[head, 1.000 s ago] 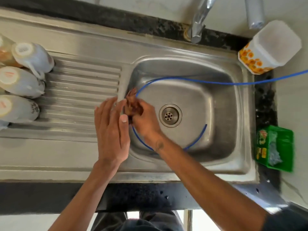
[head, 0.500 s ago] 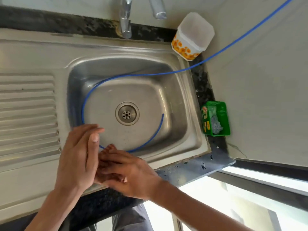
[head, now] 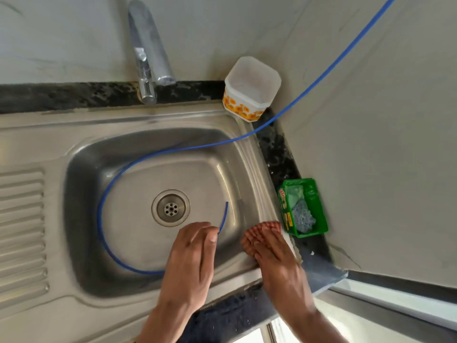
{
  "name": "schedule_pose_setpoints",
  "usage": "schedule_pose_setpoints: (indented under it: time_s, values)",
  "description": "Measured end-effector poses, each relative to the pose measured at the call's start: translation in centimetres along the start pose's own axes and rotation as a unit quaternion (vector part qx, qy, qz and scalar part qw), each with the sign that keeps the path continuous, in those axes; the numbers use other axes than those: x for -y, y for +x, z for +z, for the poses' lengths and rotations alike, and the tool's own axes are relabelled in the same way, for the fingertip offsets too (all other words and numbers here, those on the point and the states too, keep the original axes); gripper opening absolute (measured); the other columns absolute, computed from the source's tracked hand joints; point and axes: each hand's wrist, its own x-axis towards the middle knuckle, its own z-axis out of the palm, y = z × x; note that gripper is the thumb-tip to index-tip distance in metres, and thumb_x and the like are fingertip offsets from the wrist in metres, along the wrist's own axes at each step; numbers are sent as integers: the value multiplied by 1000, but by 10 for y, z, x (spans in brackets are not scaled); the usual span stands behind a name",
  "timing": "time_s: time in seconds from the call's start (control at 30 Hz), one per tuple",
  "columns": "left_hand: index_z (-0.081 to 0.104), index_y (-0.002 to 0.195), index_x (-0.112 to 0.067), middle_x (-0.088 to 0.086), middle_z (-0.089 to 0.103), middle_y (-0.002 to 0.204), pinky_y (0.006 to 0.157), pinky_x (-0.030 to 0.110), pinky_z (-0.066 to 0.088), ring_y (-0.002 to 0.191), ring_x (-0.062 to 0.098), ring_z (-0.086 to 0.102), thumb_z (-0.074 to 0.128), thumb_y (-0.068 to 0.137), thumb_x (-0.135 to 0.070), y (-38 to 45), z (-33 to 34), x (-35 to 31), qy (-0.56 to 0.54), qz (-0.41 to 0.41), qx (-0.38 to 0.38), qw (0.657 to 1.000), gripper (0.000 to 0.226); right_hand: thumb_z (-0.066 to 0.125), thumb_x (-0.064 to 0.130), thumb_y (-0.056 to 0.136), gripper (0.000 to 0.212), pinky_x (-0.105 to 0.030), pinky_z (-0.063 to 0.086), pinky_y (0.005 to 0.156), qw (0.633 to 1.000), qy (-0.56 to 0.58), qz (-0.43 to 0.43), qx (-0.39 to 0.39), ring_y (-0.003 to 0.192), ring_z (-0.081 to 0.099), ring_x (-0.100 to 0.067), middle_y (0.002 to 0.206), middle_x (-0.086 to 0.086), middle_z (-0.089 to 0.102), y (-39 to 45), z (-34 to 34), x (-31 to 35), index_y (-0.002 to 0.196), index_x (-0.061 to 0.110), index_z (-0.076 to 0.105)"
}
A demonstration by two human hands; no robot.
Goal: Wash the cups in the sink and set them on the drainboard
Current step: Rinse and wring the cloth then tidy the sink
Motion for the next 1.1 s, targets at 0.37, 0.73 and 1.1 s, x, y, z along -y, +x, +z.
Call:
schedule_pose_setpoints:
  time_s: [0.37,0.73,1.1]
  values:
    - [73,114,-22,-12,68,115,101,24,44,111,10,59,34,111,-38,48,-42,30,37,3,-46,998,43,67,-9,90,48,-43,33,124,981,54,77,-172,150,40,-35,149,-11,58,149,34,24,130,17,72]
    - [72,120,-18,-3,70,119,106,26,39,115,13,55,34,111,-39,83,-124,85,97,-26,-138,985,45,77,17,95,20,-17,51,103,927,324,94,-165,113,69,1,115,13,76,237,-28,83,114,23,81]
    - [64,134,-8,6,65,132,113,31,37,125,25,54,29,113,-38,80,-159,118,89,-41,-202,974,51,62,14,95,16,-3,40,83,898,278,199,-278,79,59,-14,92,-6,73,341,56,191,93,14,78]
